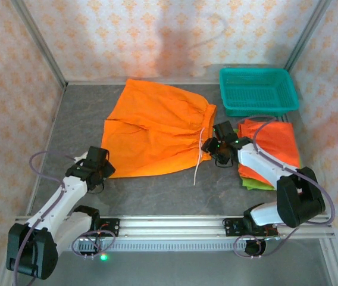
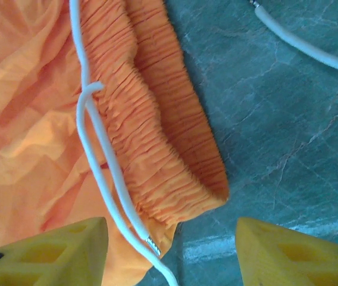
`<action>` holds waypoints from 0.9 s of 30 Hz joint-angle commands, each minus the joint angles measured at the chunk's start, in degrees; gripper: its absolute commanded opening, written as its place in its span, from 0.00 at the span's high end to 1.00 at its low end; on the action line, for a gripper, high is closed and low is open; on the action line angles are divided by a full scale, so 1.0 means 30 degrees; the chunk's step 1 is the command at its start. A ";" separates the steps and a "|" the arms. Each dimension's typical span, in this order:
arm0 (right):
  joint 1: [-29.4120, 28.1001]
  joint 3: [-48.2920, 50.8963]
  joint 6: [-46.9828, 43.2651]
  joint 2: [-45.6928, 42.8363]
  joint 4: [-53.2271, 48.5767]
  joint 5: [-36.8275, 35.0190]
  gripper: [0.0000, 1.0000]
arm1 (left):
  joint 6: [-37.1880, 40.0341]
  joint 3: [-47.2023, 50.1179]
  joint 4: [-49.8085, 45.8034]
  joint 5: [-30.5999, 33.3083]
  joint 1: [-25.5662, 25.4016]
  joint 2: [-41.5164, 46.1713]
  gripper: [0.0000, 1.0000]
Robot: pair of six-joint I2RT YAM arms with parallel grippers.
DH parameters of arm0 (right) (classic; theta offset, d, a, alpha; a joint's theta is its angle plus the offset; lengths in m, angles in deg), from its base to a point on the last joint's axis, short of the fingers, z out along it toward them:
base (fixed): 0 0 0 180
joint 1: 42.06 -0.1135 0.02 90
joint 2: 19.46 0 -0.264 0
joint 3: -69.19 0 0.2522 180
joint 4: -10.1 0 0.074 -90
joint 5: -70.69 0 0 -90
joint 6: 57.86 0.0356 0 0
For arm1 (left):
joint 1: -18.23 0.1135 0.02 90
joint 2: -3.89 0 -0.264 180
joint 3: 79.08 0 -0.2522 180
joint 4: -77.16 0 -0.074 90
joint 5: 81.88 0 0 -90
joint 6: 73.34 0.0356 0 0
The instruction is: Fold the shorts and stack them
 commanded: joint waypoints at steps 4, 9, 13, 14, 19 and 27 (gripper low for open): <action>0.0210 0.0169 0.0553 0.1246 0.0694 -0.0145 0.43 | -0.0112 0.0016 0.2108 0.0109 0.0325 -0.1387 0.29; 0.0221 0.0158 0.0724 0.1749 0.1217 0.0124 0.46 | -0.0056 -0.0009 0.2596 0.0009 0.0407 -0.2227 0.32; 0.0201 0.0089 0.0737 0.1901 0.1330 0.0192 0.48 | 0.0085 -0.0271 0.1756 0.0831 0.0405 -0.2530 0.33; 0.0207 0.0089 0.0709 0.1905 0.1345 0.0212 0.49 | 0.0111 -0.0301 0.1522 0.1089 0.0396 -0.2504 0.33; 0.0219 0.0085 0.0672 0.1985 0.1356 0.0223 0.50 | -0.0281 -0.0450 0.0024 0.2579 0.0427 -0.2599 0.34; 0.0204 0.0145 0.0743 0.1964 0.1580 0.0225 0.51 | -0.0293 -0.0462 0.1305 0.2038 0.1139 -0.3701 0.46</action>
